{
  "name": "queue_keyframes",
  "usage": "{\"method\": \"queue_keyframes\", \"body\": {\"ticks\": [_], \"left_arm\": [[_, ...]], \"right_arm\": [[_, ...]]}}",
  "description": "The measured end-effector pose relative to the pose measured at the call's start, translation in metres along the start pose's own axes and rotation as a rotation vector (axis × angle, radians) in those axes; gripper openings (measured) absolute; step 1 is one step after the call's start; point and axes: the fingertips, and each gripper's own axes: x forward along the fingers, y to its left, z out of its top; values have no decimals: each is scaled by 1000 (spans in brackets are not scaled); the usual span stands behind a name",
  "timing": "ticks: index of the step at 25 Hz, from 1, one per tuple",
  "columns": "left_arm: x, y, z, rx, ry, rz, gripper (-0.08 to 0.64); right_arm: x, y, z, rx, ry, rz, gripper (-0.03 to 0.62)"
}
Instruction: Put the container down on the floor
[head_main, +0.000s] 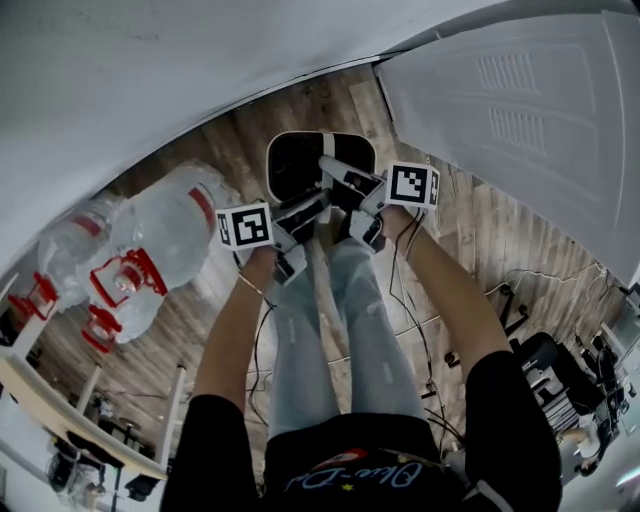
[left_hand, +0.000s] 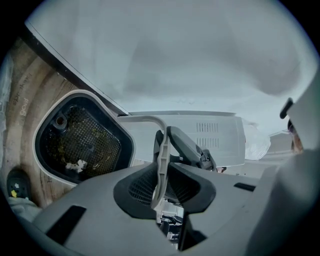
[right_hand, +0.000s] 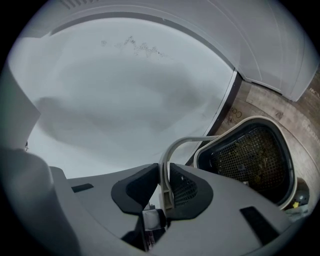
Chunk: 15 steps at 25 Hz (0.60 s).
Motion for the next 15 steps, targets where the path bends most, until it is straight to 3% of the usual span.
{"method": "queue_keyframes", "body": {"ticks": [11, 15], "left_arm": [[2, 27, 10, 19, -1, 18, 66], [4, 37, 11, 26, -9, 29, 67]], "right_arm": [[21, -22, 4, -23, 8, -17, 63], [23, -35, 3, -17, 25, -58, 63]]}}
